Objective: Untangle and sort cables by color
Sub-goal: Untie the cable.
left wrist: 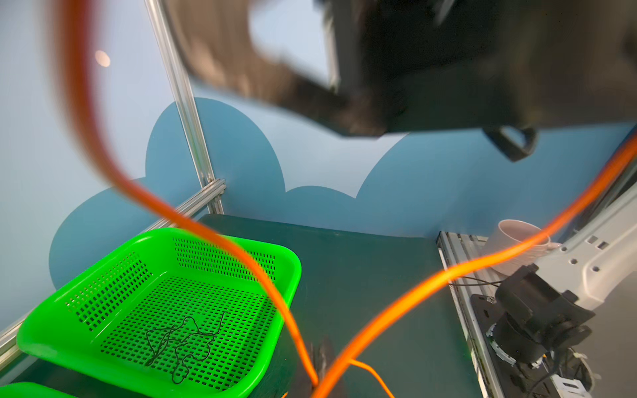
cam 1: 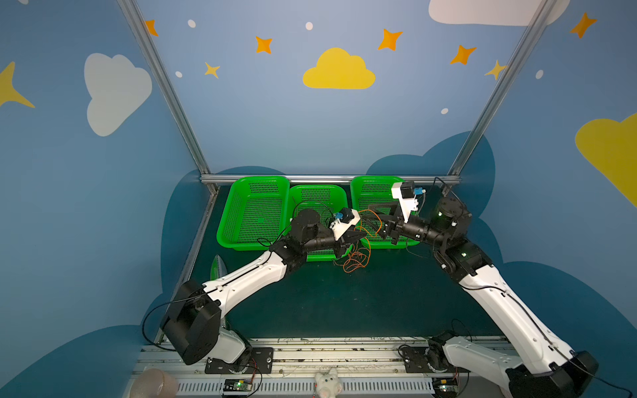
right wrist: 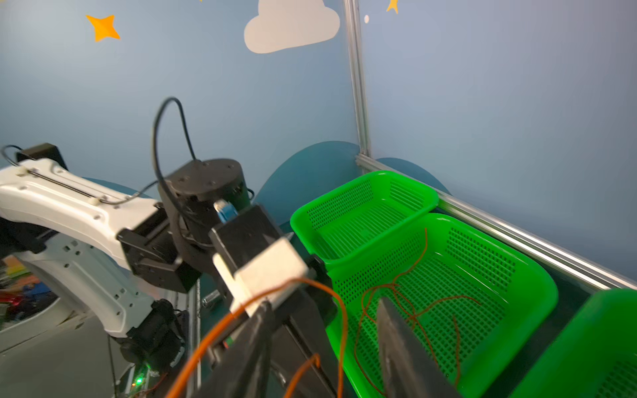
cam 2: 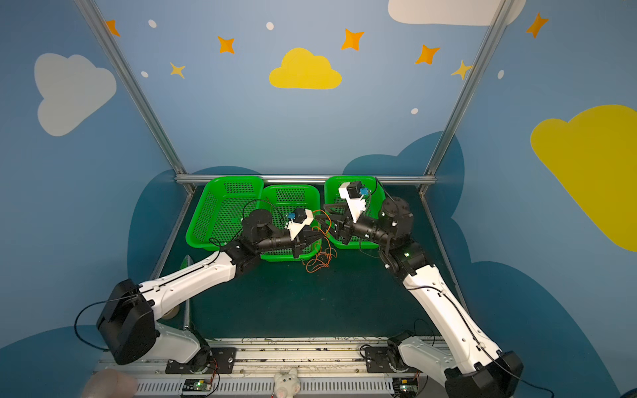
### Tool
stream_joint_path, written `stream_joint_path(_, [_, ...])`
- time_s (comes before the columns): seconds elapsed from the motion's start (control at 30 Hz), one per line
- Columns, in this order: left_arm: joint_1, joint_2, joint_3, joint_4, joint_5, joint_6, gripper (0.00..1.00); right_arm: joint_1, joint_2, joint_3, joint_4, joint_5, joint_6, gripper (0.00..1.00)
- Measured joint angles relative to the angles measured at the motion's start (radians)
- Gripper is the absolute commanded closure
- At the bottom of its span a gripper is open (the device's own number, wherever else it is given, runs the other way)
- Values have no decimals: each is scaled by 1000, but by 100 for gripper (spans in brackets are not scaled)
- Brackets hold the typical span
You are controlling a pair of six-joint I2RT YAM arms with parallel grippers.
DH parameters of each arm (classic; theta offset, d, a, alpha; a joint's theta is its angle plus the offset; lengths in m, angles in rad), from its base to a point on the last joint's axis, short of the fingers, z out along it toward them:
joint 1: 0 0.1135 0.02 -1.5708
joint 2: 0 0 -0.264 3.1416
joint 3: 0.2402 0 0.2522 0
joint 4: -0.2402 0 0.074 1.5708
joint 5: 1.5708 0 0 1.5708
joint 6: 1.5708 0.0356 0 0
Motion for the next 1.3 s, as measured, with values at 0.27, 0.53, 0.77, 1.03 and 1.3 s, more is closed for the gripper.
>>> stream_joint_path(0.27, [0,-99,72,-53,28,42,97,-90,-113,-235,8,67,10,31])
stream_joint_path(0.53, [0,-132,124,-95,45,87,97,-97,-178,-412,71,63,35,29])
stream_joint_path(0.77, [0,-129,140,-121,65,105,97,-57,-123,-447,95,-45,46,31])
stream_joint_path(1.03, [0,-109,169,-126,95,108,97,6,6,-423,61,-74,8,51])
stream_joint_path(1.3, [0,-108,188,-129,104,112,97,8,81,-342,-19,-77,-5,100])
